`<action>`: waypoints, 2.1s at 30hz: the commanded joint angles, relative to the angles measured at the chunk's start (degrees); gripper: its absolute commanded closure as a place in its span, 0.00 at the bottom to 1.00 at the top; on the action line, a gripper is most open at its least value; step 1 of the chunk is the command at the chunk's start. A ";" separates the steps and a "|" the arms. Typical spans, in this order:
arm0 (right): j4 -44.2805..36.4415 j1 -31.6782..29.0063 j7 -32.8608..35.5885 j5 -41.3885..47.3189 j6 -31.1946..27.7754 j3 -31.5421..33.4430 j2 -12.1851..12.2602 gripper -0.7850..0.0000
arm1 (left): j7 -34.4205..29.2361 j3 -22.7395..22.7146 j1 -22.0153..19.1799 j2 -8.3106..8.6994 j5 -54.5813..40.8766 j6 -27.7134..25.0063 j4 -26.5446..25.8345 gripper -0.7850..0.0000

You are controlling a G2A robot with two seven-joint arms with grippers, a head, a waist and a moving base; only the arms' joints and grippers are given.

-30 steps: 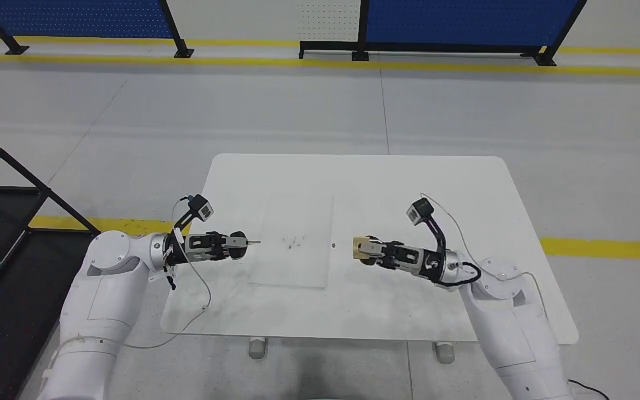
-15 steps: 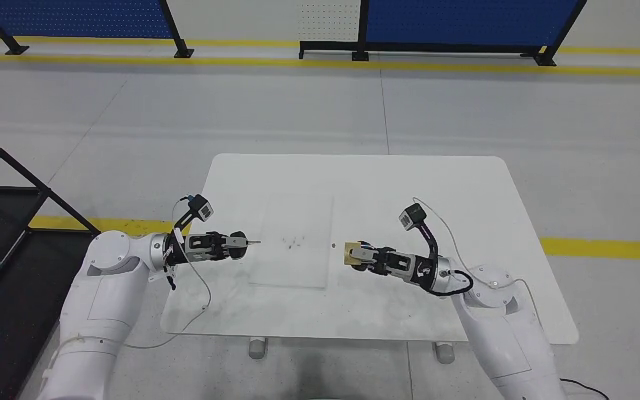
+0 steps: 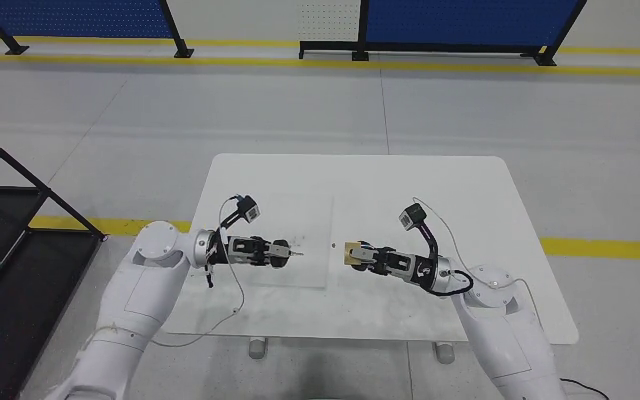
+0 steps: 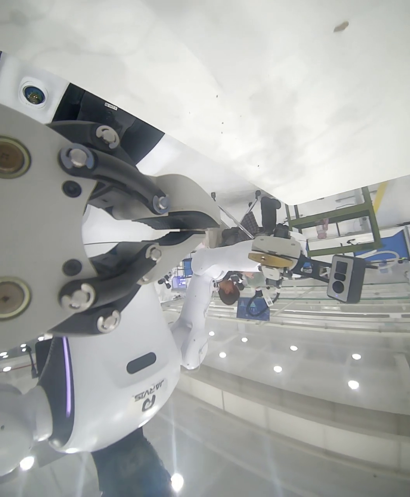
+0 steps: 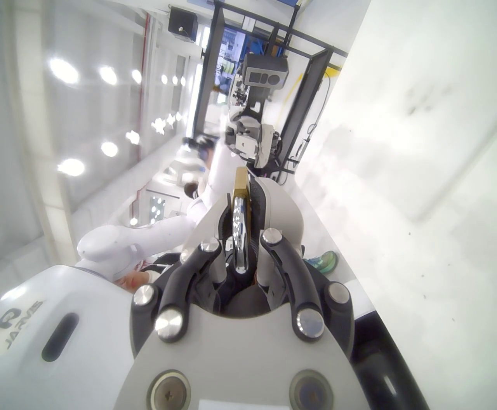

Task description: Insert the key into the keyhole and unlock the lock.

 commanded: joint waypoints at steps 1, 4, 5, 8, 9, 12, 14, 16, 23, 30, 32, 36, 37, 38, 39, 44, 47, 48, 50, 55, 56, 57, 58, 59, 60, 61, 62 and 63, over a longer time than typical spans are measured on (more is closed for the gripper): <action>0.00 0.00 0.00 0.00 0.00 0.00 0.00 1.00 | 0.65 2.96 -1.15 -0.55 -0.53 -0.28 0.39 1.00; 0.00 0.00 0.00 0.00 0.00 0.00 0.00 1.00 | 1.66 5.77 -2.42 -1.20 -1.64 -0.55 1.07 1.00; 0.00 0.00 0.00 0.00 0.00 0.00 0.00 1.00 | 2.38 6.34 -2.70 -1.37 -1.99 -0.86 1.29 1.00; 0.00 0.00 0.00 0.00 0.00 0.00 0.00 1.00 | 3.44 7.60 -3.06 -1.67 -2.29 -1.63 1.42 1.00; 0.00 0.00 0.00 0.00 0.00 0.00 0.00 1.00 | 3.66 7.92 -3.10 -1.75 -2.60 -1.89 1.40 1.00; 0.00 0.00 0.00 0.00 0.00 0.00 0.00 1.00 | 4.17 8.41 -3.09 -1.85 -3.09 -2.51 1.40 1.00; 0.00 0.00 0.00 0.00 0.00 0.00 0.00 1.00 | 4.46 8.57 -2.87 -1.86 -3.42 -2.81 1.27 1.00; 0.00 0.00 0.00 0.00 0.00 0.00 0.00 1.00 | 4.77 8.65 -2.68 -1.83 -3.73 -2.22 1.06 1.00; 0.00 0.00 0.00 0.00 0.00 0.00 0.00 1.00 | 4.35 8.60 -2.48 -1.77 -4.84 -1.34 0.45 1.00; 0.00 0.00 0.00 0.00 0.00 0.00 0.00 1.00 | 4.35 8.60 -2.48 -1.77 -4.84 -1.34 0.45 1.00; 0.00 0.00 0.00 0.00 0.00 0.00 0.00 1.00 | 4.35 8.60 -2.48 -1.77 -4.84 -1.34 0.45 1.00; 0.00 0.00 0.00 0.00 0.00 0.00 0.00 1.00 | 4.35 8.60 -2.48 -1.77 -4.84 -1.34 0.45 1.00; 0.00 0.00 0.00 0.00 0.00 0.00 0.00 1.00 | 4.35 8.60 -2.48 -1.77 -4.84 -1.34 0.45 1.00; 0.00 0.00 0.00 0.00 0.00 0.00 0.00 1.00 | 4.35 8.60 -2.48 -1.77 -4.84 -1.34 0.45 1.00; 0.00 0.00 0.00 0.00 0.00 0.00 0.00 1.00 | 4.35 8.60 -2.48 -1.77 -4.84 -1.34 0.45 1.00; 0.00 0.00 0.00 0.00 0.00 0.00 0.00 1.00 | 4.35 8.60 -2.48 -1.77 -4.84 -1.34 0.45 1.00; 0.00 0.00 0.00 0.00 0.00 0.00 0.00 1.00 | 7.09 8.75 -1.28 -1.83 -5.06 -1.17 -0.72 1.00; 0.00 0.00 0.00 0.00 0.00 0.00 0.00 1.00 | 7.58 8.67 -0.81 -1.82 -5.37 -1.26 -1.20 1.00; 0.00 0.00 0.00 0.00 0.00 0.00 0.00 1.00 | 8.67 8.39 -0.06 -1.72 -5.10 -1.60 -1.86 1.00; 0.00 0.00 0.00 0.00 0.00 0.00 0.00 1.00 | 10.24 7.86 1.29 -1.58 -5.50 -2.42 -3.23 1.00; 0.00 0.00 0.00 0.00 0.00 0.00 0.00 1.00 | 10.48 7.83 1.54 -1.55 -5.50 -2.50 -3.50 1.00; 0.00 0.00 0.00 0.00 0.00 0.00 0.00 1.00 | 10.84 7.74 1.74 -1.53 -5.37 -2.81 -3.78 1.00; 0.00 0.00 0.00 0.00 0.00 0.00 0.00 1.00 | 11.36 7.66 2.01 -1.52 -5.47 -3.02 -3.95 1.00; 0.00 0.00 0.00 0.00 0.00 0.00 0.00 1.00 | 11.69 7.64 2.25 -1.52 -5.62 -3.21 -4.16 1.00; 0.00 0.00 0.00 0.00 0.00 0.00 0.00 1.00 | 12.11 7.59 2.44 -1.51 -5.58 -3.49 -4.33 1.00; 0.00 0.00 0.00 0.00 0.00 0.00 0.00 1.00 | 12.68 7.55 2.64 -1.52 -5.48 -3.89 -4.49 1.00; 0.00 0.00 0.00 0.00 0.00 0.00 0.00 1.00 | 13.16 7.59 2.85 -1.53 -5.37 -4.20 -4.64 1.00; 0.00 0.00 0.00 0.00 0.00 0.00 0.00 1.00 | 13.73 7.62 3.04 -1.55 -5.37 -4.64 -4.81 1.00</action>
